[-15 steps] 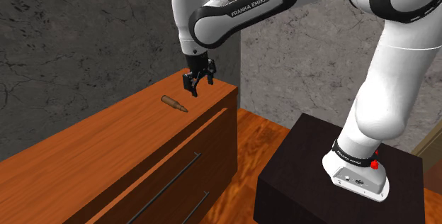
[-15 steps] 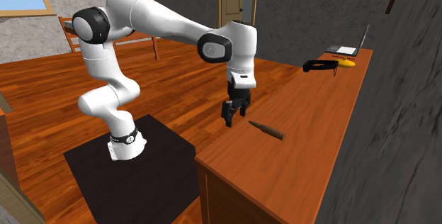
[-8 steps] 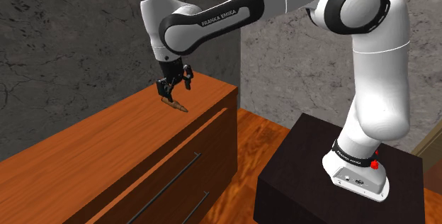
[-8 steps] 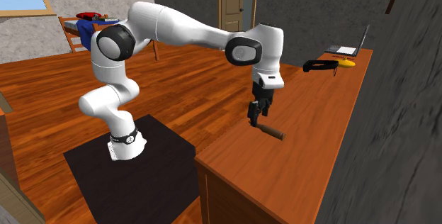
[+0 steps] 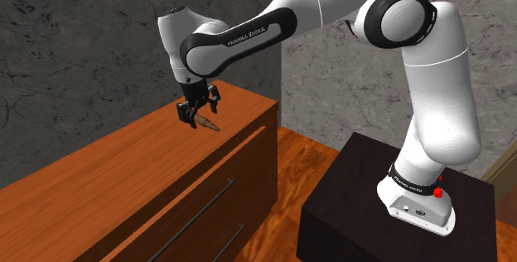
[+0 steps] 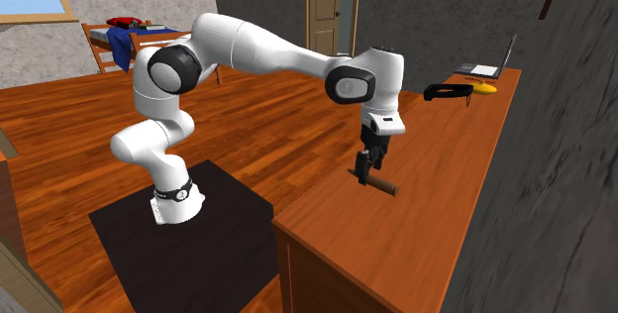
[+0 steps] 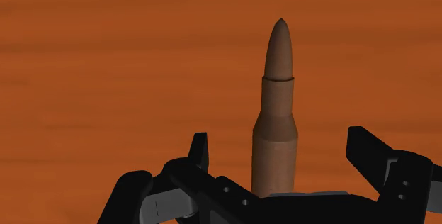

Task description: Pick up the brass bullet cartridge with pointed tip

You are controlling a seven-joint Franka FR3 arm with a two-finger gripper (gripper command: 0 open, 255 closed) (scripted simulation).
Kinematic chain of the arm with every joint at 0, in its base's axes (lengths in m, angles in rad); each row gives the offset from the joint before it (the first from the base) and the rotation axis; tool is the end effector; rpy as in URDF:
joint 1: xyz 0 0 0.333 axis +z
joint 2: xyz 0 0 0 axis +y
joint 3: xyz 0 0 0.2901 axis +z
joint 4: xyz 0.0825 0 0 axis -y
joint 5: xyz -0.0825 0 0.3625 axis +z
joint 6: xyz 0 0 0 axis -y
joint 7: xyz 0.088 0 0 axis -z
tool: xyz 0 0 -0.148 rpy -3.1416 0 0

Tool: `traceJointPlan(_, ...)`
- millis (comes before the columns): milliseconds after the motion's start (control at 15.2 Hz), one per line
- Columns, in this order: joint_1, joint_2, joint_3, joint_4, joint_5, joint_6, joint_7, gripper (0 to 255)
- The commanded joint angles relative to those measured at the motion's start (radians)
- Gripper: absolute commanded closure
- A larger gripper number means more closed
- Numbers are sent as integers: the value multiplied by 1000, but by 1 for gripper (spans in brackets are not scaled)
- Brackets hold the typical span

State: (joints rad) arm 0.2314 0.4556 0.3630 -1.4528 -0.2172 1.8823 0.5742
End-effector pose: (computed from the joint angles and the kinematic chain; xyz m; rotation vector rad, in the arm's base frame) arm 0.5720 0.3206 0.3799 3.1008 0.0809 0.0484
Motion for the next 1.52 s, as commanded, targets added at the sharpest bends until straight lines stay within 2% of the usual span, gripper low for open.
traceJointPlan(0,-1,6,-2,-27,-4,33,4,0)
traceJointPlan(132,-1,6,-2,-27,-4,33,4,0)
traceJointPlan(198,-1,7,-2,-26,-4,33,4,255)
traceJointPlan(792,-1,6,-2,-27,-4,33,4,255)
traceJointPlan(1452,6,-10,4,85,7,-93,-10,255)
